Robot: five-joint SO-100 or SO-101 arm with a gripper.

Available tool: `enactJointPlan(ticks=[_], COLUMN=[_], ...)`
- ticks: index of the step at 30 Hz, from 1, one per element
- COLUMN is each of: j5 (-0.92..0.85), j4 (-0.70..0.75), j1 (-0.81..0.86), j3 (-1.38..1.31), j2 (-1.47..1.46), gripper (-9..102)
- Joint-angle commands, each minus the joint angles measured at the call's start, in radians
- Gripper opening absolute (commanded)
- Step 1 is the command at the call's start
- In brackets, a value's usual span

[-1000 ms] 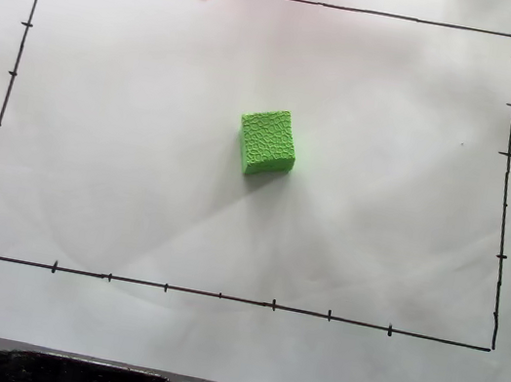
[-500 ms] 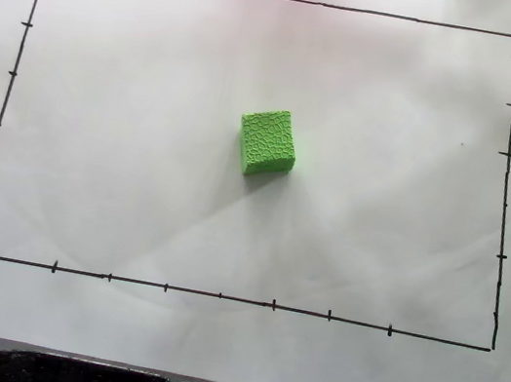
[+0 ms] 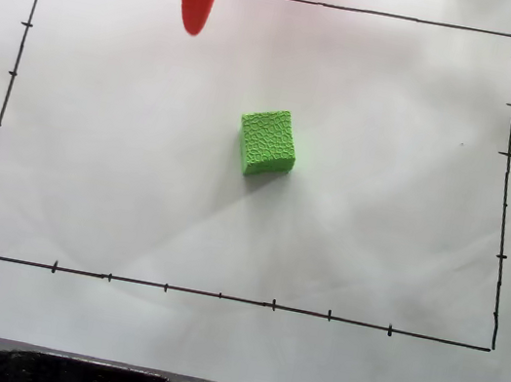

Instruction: Grasp the colored block, Place it on the black dot, and then return the arm to the default position.

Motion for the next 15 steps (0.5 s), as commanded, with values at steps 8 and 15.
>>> enactJointPlan(ticks=[8, 15], j5=[-0.025, -0.025], j4=[-0.057, -0.057], j1=[-0.008, -0.009], j3=[0.055, 0.055], j2=[0.011, 0.011], gripper=[0, 0])
